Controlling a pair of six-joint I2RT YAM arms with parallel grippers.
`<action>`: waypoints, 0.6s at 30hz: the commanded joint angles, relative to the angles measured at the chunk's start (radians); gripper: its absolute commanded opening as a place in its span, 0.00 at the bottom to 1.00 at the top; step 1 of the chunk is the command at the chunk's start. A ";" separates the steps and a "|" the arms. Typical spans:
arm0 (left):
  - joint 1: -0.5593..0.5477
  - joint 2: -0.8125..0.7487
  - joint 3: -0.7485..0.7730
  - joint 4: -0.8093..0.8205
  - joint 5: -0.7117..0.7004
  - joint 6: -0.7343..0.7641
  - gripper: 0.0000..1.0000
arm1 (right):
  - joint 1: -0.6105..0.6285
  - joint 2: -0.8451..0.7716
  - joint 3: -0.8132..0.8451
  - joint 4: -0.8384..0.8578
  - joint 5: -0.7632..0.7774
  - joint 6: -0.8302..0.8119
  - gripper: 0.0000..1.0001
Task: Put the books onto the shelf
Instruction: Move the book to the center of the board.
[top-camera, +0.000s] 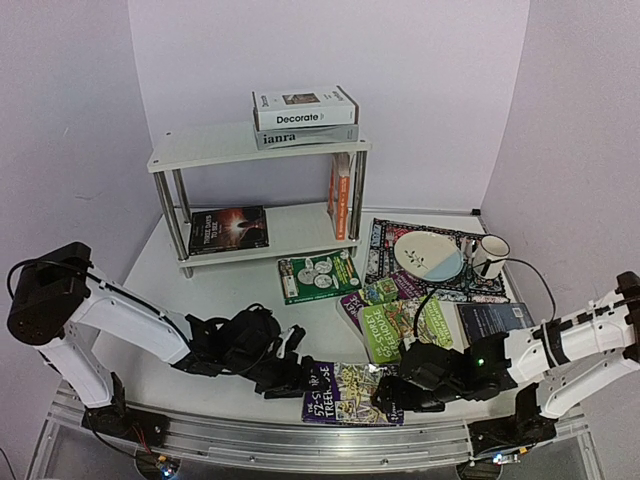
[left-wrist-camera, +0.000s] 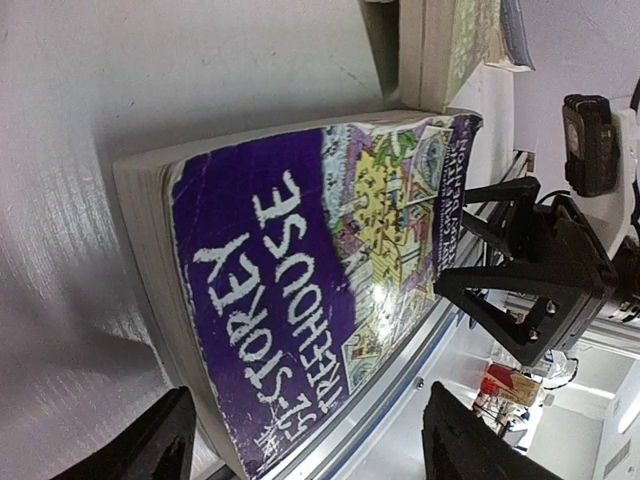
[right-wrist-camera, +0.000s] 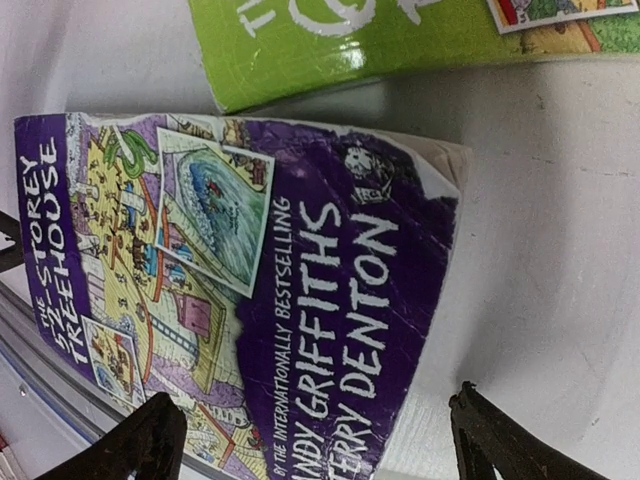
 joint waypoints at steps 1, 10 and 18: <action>-0.002 0.035 0.019 0.076 0.032 -0.021 0.75 | 0.015 0.034 0.007 0.029 0.002 0.013 0.90; 0.063 -0.083 -0.069 0.097 -0.032 -0.059 0.71 | 0.029 0.111 0.105 0.117 0.004 -0.015 0.89; 0.094 -0.157 -0.151 0.096 -0.030 -0.076 0.69 | 0.039 0.251 0.232 0.148 0.009 -0.042 0.93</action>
